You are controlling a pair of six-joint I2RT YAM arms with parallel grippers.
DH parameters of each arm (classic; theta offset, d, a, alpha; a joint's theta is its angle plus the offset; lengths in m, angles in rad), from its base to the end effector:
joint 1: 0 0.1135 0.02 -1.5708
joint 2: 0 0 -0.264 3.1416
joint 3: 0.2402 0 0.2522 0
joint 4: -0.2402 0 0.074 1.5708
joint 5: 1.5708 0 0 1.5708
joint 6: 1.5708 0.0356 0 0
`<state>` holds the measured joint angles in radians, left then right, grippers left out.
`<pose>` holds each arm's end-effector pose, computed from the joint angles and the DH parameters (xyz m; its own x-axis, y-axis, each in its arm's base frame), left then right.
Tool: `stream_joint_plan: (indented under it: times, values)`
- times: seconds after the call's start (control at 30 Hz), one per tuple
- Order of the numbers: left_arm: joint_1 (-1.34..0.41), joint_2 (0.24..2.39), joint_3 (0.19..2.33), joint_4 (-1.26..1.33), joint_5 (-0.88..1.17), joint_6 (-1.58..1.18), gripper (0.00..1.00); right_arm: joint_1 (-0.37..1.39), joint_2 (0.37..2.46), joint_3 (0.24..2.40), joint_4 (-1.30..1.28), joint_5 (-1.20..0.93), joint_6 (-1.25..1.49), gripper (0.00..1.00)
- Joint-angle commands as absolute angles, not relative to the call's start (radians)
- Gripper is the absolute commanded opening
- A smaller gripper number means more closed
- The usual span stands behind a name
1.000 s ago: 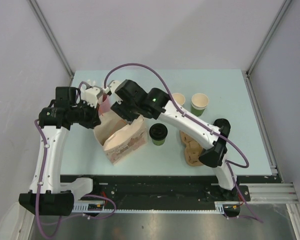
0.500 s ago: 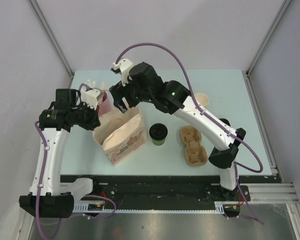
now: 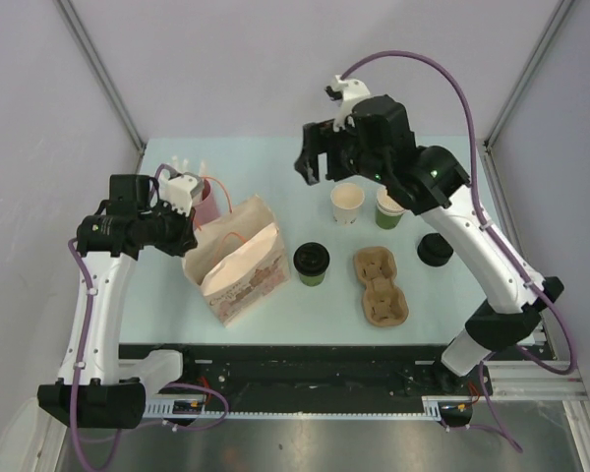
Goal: Pack the takeout coffee
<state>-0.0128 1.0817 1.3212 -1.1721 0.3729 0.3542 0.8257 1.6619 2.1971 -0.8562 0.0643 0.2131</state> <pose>0.1834 -0.0153 0.3769 -0.6738 0.3317 -0.6603 0.4933 0.8672 -0.0678 0.2241 0.2396 0.5184 -0.3555 -0.0741 -0.9317 -0.6312 0.7542 0.1809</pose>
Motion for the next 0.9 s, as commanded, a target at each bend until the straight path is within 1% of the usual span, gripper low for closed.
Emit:
stream_joint_plan:
  times: [0.0,0.17,0.33,0.43,0.7,0.77,0.87]
  values:
    - [-0.017,1.081,1.336,-1.174,0.387,0.371,0.01,0.747,1.579,2.004,-0.966,0.127,0.303,0.82]
    - [-0.017,1.091,1.345,-1.175,0.387,0.370,0.00,0.712,1.542,1.794,-1.022,0.111,0.334,0.76]
    - [-0.017,1.097,1.356,-1.175,0.383,0.371,0.00,0.707,1.545,1.689,-1.008,0.077,0.324,0.73]
    - [-0.017,1.097,1.356,-1.174,0.385,0.371,0.01,0.707,1.552,1.661,-0.980,0.034,0.327,0.72]
    - [-0.017,1.098,1.359,-1.174,0.387,0.368,0.00,0.739,1.598,1.634,-0.973,0.034,0.311,0.71]
    - [-0.017,1.098,1.358,-1.175,0.388,0.367,0.00,0.752,1.626,1.621,-0.956,0.011,0.304,0.66]
    - [-0.017,1.097,1.356,-1.173,0.385,0.365,0.00,0.776,1.676,1.647,-0.956,0.015,0.331,0.64]
